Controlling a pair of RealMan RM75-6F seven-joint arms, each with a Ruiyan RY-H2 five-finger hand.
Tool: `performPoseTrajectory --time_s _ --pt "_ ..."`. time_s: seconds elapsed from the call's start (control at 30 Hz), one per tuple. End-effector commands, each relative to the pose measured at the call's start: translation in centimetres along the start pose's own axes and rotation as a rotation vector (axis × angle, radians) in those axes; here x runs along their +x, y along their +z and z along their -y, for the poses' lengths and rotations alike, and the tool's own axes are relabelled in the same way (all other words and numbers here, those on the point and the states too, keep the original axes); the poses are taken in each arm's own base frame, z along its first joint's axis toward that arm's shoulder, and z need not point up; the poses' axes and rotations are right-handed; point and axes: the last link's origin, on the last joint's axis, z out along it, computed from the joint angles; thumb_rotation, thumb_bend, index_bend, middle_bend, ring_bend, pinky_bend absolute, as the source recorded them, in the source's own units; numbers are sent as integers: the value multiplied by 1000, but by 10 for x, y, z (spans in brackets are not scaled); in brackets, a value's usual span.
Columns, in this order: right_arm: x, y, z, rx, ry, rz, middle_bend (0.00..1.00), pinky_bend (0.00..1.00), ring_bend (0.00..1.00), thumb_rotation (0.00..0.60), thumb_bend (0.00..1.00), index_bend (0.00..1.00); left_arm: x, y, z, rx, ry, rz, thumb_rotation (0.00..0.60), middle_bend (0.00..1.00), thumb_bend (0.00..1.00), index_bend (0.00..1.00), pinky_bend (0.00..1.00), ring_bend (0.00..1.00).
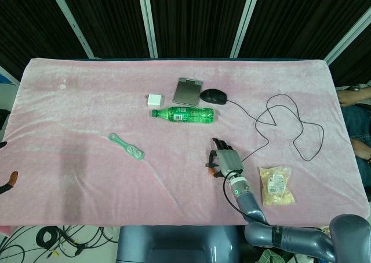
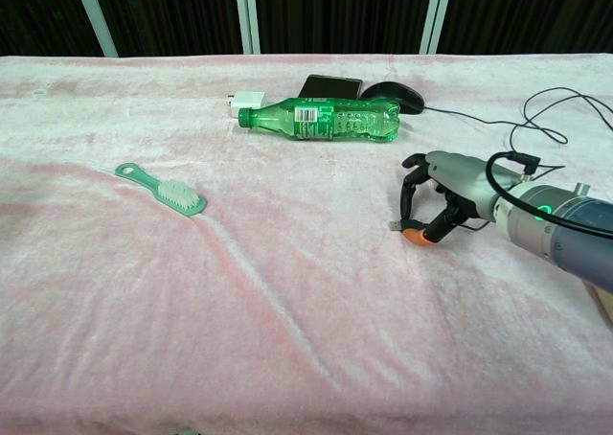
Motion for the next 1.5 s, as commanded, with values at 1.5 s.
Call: performPoseTrajectory --time_s 1.5 --pt "110 -114 14 396 322 -219 36 168 64 600 300 582 0 -2 -1 1 -13 6 600 61 338 162 0 0"
